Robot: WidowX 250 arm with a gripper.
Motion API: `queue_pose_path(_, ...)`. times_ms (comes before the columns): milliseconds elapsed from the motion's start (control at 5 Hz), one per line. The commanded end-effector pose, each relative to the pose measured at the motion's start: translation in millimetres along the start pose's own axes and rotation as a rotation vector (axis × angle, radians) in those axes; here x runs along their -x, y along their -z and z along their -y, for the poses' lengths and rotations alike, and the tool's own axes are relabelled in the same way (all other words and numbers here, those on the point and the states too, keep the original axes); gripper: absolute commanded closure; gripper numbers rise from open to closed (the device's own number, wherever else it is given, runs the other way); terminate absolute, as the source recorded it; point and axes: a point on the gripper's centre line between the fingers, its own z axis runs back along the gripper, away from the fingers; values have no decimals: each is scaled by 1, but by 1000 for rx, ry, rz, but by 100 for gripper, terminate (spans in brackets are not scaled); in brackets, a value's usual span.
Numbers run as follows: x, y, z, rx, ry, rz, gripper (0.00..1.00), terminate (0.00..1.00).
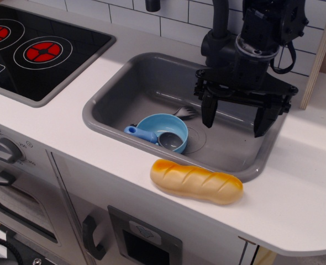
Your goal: Take spoon out of bowl sink
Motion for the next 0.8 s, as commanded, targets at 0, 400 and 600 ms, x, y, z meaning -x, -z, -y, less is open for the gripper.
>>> queue_pose_path(0, 0, 0, 0, 0, 0, 0, 0, 0)
queue_pose_path(400, -25, 7, -46, 72, 351, -178, 0, 0)
queue_pose_path(600, -37, 14, -68, 49, 553, -288, 0, 0)
